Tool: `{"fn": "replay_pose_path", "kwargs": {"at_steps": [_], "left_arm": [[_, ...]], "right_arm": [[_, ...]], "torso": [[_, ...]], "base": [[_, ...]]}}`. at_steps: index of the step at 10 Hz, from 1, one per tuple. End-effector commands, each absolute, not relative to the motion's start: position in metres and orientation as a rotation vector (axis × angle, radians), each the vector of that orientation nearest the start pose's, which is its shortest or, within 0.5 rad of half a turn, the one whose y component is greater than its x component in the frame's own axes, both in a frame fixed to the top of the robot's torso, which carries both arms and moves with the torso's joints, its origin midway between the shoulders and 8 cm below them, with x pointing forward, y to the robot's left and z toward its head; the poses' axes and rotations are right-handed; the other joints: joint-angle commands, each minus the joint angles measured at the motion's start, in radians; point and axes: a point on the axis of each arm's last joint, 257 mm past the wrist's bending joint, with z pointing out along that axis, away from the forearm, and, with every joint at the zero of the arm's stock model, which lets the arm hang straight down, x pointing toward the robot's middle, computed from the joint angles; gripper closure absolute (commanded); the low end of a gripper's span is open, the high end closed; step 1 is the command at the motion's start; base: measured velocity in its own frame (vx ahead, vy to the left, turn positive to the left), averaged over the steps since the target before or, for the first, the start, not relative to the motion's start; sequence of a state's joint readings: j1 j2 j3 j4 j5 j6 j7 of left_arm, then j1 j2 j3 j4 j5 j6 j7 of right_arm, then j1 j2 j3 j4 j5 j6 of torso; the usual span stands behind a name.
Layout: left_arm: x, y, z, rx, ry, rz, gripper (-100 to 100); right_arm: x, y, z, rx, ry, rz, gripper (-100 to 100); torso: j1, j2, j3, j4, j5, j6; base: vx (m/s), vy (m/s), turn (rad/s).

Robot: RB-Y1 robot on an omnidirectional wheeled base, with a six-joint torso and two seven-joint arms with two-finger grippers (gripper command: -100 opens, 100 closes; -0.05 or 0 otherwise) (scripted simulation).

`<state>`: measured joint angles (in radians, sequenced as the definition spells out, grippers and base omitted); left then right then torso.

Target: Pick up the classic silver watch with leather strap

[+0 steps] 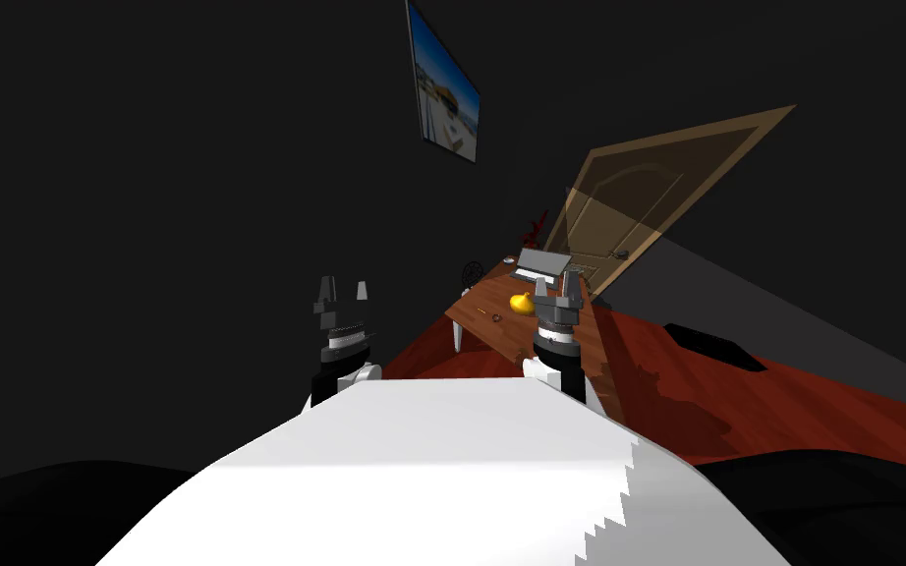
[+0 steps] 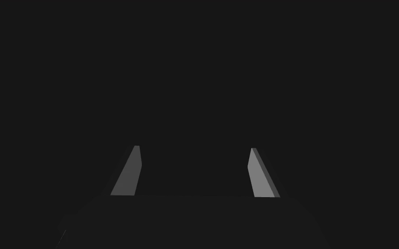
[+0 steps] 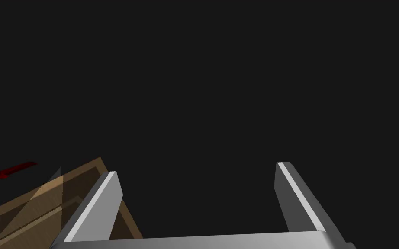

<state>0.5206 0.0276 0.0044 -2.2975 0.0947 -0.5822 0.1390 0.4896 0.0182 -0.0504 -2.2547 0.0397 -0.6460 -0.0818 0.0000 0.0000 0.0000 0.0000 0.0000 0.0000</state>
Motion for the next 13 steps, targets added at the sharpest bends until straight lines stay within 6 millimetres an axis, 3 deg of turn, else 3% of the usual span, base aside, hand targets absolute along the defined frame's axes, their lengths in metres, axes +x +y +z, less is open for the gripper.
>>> {"fn": "replay_pose_path", "kwargs": {"at_steps": [1, 5, 13], "left_arm": [[0.323, 0.289, 0.041, -0.677, 0.480, -1.498, 0], [0.323, 0.289, 0.041, -0.677, 0.480, -1.498, 0], [0.323, 0.289, 0.041, -0.677, 0.480, -1.498, 0]], "right_arm": [[0.327, -0.285, 0.036, 0.563, 0.546, 1.363, -100], [0.347, -0.295, 0.011, 0.641, 0.587, 1.439, -100], [0.393, -0.338, -0.068, 0.985, 0.540, 1.620, -100]], "torso": [[0.000, 0.000, 0.000, 0.000, 0.000, 0.000], [0.000, -0.001, -0.001, 0.000, 0.000, 0.000], [0.000, -0.001, -0.001, 0.000, 0.000, 0.000]], "base": [[0.003, 0.000, 0.033], [0.013, 0.001, 0.044], [0.016, 0.001, 0.067]]}}
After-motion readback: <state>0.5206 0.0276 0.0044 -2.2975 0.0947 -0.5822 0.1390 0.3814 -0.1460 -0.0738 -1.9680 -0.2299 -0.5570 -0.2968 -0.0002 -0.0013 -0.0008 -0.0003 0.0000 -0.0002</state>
